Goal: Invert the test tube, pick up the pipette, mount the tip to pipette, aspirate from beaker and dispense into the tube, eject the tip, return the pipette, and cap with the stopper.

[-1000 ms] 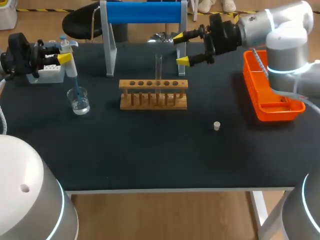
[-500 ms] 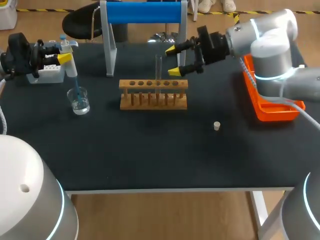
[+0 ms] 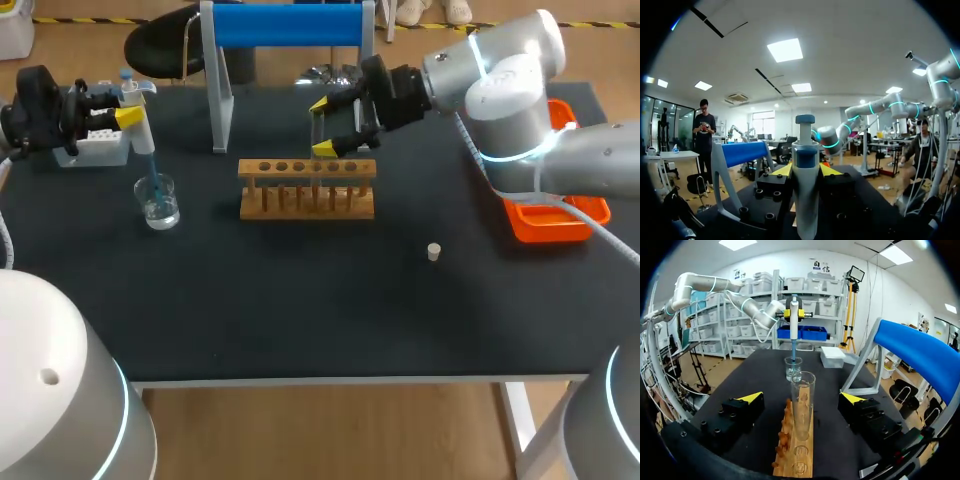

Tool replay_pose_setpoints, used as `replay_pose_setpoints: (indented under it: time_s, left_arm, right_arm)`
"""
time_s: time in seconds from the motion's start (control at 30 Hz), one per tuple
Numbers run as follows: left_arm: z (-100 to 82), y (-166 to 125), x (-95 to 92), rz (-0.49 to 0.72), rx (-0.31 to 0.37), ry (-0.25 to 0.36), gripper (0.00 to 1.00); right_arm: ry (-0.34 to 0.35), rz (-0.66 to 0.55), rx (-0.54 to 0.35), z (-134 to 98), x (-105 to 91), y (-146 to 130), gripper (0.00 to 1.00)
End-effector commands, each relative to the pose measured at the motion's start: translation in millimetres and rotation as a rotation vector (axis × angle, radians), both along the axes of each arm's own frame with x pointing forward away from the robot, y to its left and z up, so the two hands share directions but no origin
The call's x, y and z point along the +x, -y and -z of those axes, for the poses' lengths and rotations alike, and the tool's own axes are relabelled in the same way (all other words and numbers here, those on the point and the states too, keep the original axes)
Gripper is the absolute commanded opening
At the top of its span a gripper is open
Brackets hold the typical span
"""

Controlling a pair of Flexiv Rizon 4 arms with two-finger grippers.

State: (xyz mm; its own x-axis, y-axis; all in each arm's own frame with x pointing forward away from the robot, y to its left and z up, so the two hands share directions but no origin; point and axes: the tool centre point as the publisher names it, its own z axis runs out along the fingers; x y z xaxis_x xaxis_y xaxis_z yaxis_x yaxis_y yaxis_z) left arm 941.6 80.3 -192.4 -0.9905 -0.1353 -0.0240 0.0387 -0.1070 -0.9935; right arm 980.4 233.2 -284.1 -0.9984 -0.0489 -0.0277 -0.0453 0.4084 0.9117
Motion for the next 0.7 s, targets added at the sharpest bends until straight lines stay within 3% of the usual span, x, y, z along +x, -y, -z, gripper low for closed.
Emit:
replay_pose_setpoints:
  time_s: [0.03,0.27,0.7]
  left_arm:
    - [-0.6,-1,0.7,0.004,0.001,-0.001,0.00]
    - [-0.6,-1,0.7,0.004,0.001,-0.001,0.00]
    - [-0.6,-1,0.7,0.004,0.001,-0.001,0.00]
  right_arm:
    - [0.011,0.016,-0.028,-1,-3.8,-7,1.00]
    - [0.070,0.016,-0.115,5,-4.9,-13,1.00]
    - [0.062,0.031,-0.145,19,-1.2,-9,1.00]
